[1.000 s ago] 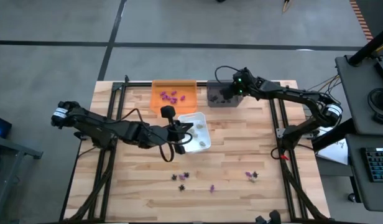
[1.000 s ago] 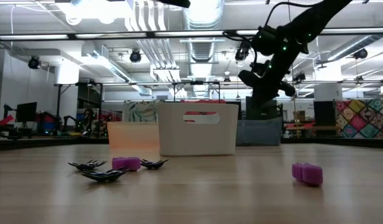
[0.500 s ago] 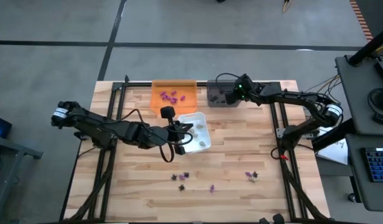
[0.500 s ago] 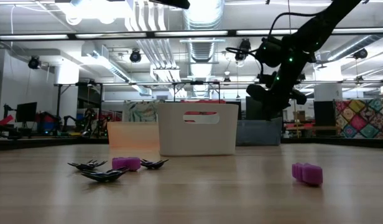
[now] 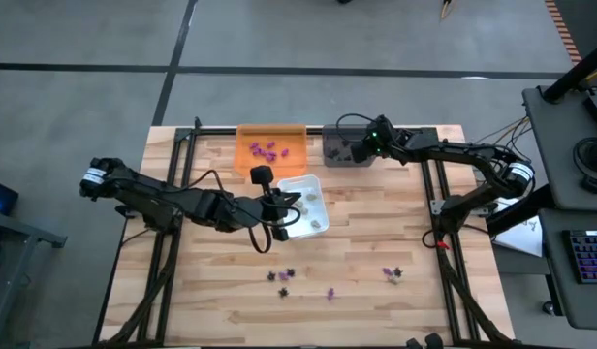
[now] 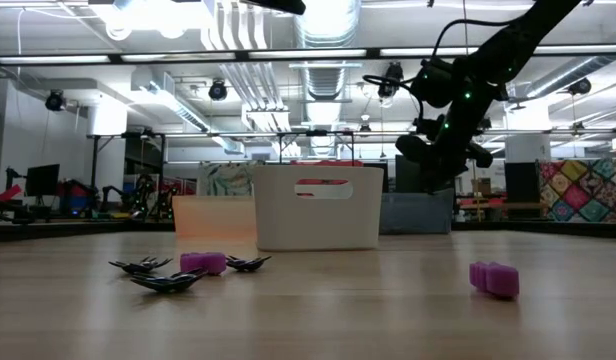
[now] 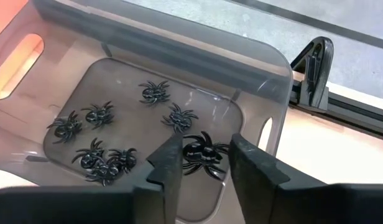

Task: Sort Halloween decoration
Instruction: Put the black spider toy into the black bin

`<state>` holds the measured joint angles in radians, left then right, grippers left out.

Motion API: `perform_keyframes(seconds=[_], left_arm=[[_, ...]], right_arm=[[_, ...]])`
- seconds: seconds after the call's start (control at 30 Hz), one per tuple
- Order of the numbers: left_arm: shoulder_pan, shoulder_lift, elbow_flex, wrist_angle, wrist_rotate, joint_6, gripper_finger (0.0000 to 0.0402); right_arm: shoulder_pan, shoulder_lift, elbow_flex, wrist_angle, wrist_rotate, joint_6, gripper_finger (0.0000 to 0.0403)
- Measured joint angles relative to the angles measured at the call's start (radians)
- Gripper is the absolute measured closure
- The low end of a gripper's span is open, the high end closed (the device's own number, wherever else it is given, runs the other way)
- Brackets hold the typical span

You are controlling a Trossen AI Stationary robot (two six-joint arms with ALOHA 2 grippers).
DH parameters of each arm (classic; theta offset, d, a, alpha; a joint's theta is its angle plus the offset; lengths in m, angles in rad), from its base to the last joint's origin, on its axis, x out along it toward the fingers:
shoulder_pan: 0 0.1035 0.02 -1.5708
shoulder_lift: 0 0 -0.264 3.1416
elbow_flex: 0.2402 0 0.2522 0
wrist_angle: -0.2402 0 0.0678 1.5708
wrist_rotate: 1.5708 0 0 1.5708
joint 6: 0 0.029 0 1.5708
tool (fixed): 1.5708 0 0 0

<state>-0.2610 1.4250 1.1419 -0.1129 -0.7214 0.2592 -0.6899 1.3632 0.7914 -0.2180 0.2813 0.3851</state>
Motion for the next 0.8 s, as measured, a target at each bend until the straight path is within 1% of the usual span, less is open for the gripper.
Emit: perform_keyframes(seconds=[0.1, 0.23, 0.47, 0.53, 0.63, 0.73, 0.8], left_arm=[[0.004, 0.0, 0.0, -0.001, 0.019, 0.024, 0.0402], [0.022, 0.0, 0.0, -0.001, 0.078, 0.068, 0.0402], [0.077, 0.0, -0.007, -0.002, 0.085, 0.098, 0.0402], [0.081, 0.0, -0.01, -0.003, 0.1, 0.088, 0.0402], [0.079, 0.0, -0.011, -0.022, 0.15, 0.052, 0.0402], [0.072, 0.0, -0.011, -0.052, 0.208, -0.016, 0.0402], [0.067, 0.0, -0.011, -0.078, 0.247, -0.073, 0.0402]], right_arm=[[0.0, 0.0, 0.0, 0.0, 0.0, 0.0, 0.0266], [0.0, 0.0, 0.0, 0.001, 0.0, 0.0, 0.0242], [0.0, -0.003, 0.0, 0.018, -0.001, -0.001, 0.0222], [0.0, -0.013, 0.004, 0.002, -0.025, -0.001, 0.0221], [0.005, -0.052, 0.028, -0.015, -0.101, -0.001, 0.022], [0.039, -0.122, 0.04, -0.015, -0.153, -0.02, 0.022], [0.083, -0.18, 0.04, -0.022, -0.159, -0.041, 0.022]])
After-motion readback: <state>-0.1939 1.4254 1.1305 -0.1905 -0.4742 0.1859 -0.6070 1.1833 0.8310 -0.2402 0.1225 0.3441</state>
